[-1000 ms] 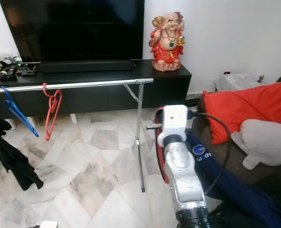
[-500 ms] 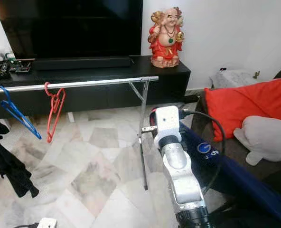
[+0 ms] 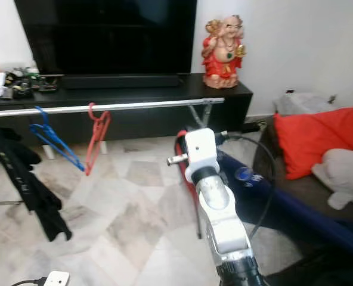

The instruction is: Hang hanger

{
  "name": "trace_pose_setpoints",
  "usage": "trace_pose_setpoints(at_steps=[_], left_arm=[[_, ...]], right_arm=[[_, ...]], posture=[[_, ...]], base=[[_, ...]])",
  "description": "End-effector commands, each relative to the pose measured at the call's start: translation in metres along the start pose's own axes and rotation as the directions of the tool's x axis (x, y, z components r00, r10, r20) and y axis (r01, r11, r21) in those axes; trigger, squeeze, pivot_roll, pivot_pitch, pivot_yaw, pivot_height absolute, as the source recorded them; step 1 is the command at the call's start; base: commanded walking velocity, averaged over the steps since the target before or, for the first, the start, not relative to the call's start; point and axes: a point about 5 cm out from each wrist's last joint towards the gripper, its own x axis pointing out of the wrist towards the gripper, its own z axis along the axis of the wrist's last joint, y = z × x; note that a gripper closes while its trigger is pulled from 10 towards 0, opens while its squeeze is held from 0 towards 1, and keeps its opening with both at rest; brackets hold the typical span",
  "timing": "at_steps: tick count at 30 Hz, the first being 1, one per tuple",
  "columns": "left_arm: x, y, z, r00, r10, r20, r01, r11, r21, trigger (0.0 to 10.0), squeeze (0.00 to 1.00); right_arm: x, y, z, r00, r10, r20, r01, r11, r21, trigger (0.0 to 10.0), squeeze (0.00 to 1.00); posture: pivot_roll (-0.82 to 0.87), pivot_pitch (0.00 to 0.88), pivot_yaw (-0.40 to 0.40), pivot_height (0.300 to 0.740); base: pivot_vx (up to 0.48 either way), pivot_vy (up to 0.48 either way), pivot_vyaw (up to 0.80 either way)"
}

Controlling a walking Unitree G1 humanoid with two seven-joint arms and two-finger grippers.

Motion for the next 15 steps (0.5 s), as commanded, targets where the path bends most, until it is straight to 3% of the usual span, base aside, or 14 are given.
trace_pose_setpoints(at_steps=[1,4,5,9,11,12,15], left_arm=[[0.000,-0.005,-0.004,1.000,-0.013,-0.017,0.013,1.000,-0.003,10.0,0.00],[0.000,-0.005,-0.004,1.000,-0.011,-0.017,0.011,1.000,-0.001,10.0,0.00],[0.000,-0.005,-0.004,1.000,-0.011,-0.017,0.011,1.000,-0.001,10.0,0.00],[0.000,-0.004,-0.003,1.000,-0.012,-0.017,0.012,1.000,0.017,10.0,0.00],[0.000,-0.004,-0.003,1.000,-0.011,-0.017,0.011,1.000,0.017,10.0,0.00],[0.000,-0.005,-0.003,1.000,-0.010,-0.016,0.010,1.000,0.016,10.0,0.00],[0.000,-0.005,-0.003,1.000,-0.008,-0.015,0.008,1.000,0.012,10.0,0.00]], right_arm=[[0.000,-0.002,0.010,0.998,0.021,0.055,-0.022,1.000,0.006,10.0,0.00],[-0.002,0.015,0.027,0.974,0.168,0.150,-0.171,0.985,0.010,10.0,0.00],[-0.002,0.015,0.027,0.974,0.168,0.150,-0.171,0.985,0.010,10.0,0.00],[-0.006,0.034,0.044,0.921,0.308,0.237,-0.333,0.940,0.075,10.0,0.00],[-0.002,0.028,0.038,0.947,0.251,0.202,-0.275,0.956,0.099,10.0,0.00],[0.002,0.016,0.025,0.976,0.170,0.137,-0.189,0.973,0.136,10.0,0.00],[0.004,0.003,0.008,0.996,0.079,0.051,-0.085,0.988,0.132,10.0,0.00]], posture=[[0.08,0.000,0.001,0.740],[0.08,0.001,0.002,0.740],[0.08,0.001,0.002,0.740],[0.08,0.005,0.003,0.740],[0.08,0.005,0.003,0.740],[0.09,0.006,0.001,0.740],[0.10,0.007,0.001,0.740]], base=[[0.000,0.334,0.00],[0.000,0.205,0.00],[0.000,0.000,0.00],[0.000,0.000,0.00],[0.000,0.000,0.00],[0.000,0.000,0.00],[0.000,0.000,0.00]])
